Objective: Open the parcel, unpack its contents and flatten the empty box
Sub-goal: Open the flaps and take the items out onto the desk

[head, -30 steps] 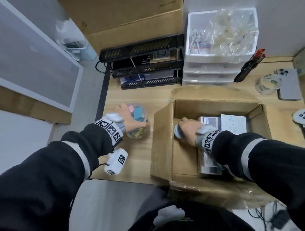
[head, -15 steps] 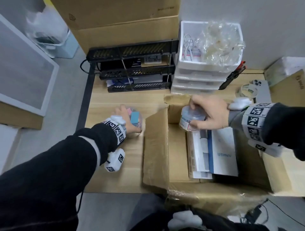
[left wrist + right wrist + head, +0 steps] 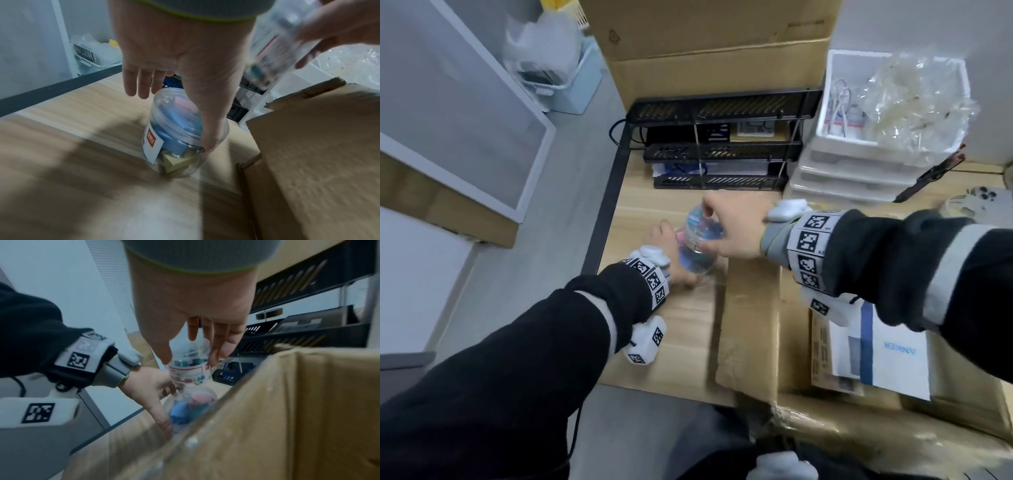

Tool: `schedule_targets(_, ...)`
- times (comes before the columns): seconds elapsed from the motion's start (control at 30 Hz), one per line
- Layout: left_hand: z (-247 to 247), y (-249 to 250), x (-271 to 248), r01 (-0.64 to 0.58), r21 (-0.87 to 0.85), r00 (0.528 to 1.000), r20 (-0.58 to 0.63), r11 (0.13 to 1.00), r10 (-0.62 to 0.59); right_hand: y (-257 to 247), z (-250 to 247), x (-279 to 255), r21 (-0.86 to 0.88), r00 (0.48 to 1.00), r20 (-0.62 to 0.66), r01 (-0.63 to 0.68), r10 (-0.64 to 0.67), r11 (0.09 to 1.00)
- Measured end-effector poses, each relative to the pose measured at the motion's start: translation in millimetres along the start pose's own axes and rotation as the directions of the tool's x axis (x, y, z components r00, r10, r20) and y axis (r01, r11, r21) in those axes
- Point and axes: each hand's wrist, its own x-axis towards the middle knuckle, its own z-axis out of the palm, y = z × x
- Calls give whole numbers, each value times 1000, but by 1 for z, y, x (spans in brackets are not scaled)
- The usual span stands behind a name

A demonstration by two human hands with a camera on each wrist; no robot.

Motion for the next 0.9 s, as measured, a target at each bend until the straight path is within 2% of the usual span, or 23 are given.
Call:
schedule_targets(0.07, -2, -2, -7, -27, 24, 999, -23, 999, 28, -9, 17, 18, -21, 995, 86, -54, 56, 998)
schedule_targets(0.27, -18, -6, -15, -166, 42, 981, 105, 985, 160, -26, 45, 49, -67, 965, 188, -173, 183, 983)
schedule_targets(0.4, -24, -10, -10, -173, 12, 983, 69, 985, 172, -33, 39, 66, -129, 947, 238, -190, 217, 973)
schedule_targets(0.53, -28, -13, 5, -182, 11, 982, 46, 983, 182, -32, 30, 73, -31, 938, 274, -212, 213, 977)
schedule_targets(0.7, -31, -14, 39, -105, -13, 994, 14, 994, 105, -22, 14, 76, 132, 948, 200, -278, 249, 951)
schedule_targets(0.9, -41, -12, 85, 5, -40, 999, 39, 999, -3, -2, 6, 74, 177, 929, 198, -348, 313, 921)
